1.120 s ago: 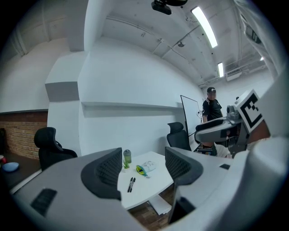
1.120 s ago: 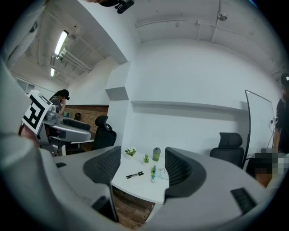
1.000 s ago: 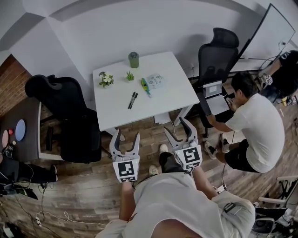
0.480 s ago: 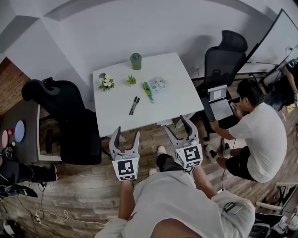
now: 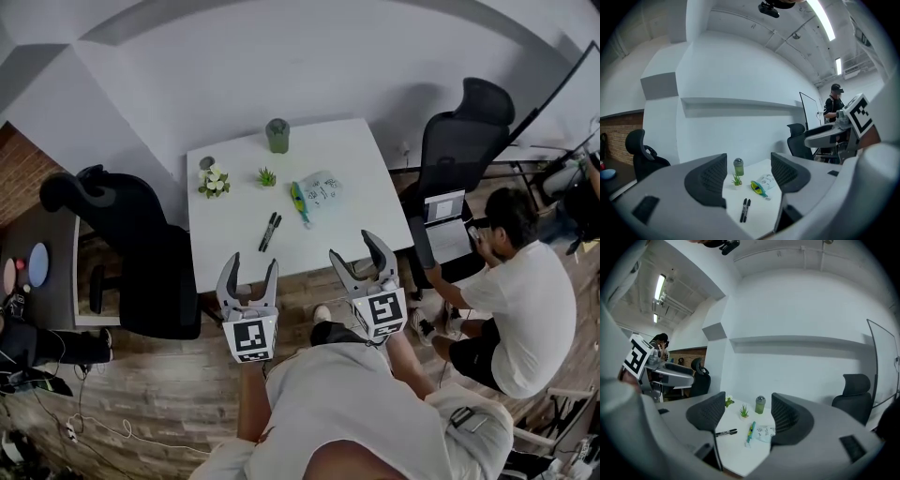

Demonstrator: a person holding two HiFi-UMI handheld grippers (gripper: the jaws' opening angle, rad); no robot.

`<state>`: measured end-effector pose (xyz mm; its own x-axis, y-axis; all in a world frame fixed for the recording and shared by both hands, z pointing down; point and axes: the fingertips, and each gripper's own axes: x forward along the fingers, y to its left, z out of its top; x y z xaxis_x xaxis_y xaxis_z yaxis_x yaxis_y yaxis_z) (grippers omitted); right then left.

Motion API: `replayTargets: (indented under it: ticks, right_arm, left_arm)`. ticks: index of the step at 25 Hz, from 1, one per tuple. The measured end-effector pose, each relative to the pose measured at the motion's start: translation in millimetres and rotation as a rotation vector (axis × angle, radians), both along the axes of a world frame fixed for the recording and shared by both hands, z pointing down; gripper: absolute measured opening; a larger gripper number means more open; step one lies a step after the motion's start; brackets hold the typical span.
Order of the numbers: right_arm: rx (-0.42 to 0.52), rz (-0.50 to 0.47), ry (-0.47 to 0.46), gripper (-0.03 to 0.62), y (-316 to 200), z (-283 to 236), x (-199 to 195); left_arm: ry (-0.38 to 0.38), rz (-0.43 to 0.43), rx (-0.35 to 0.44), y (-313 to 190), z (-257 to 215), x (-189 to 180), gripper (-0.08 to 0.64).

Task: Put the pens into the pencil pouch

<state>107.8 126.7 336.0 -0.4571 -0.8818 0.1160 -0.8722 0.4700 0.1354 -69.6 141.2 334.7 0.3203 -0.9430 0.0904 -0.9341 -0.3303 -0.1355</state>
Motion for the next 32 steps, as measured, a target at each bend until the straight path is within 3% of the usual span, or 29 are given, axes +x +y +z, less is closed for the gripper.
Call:
replayTargets:
  ticks: [19,32]
  right_arm:
    - [-0.004,-0.085,-0.046,0.310,-108,2,34]
    - [-0.028,-0.056,-0.030,0.310,-166,14,28]
  left_arm:
    - [-0.044,-0.094,-0.012,-91,-1,36,0.287]
    - [-0.037,-0.059,-0.027,-155,11,31,0.284]
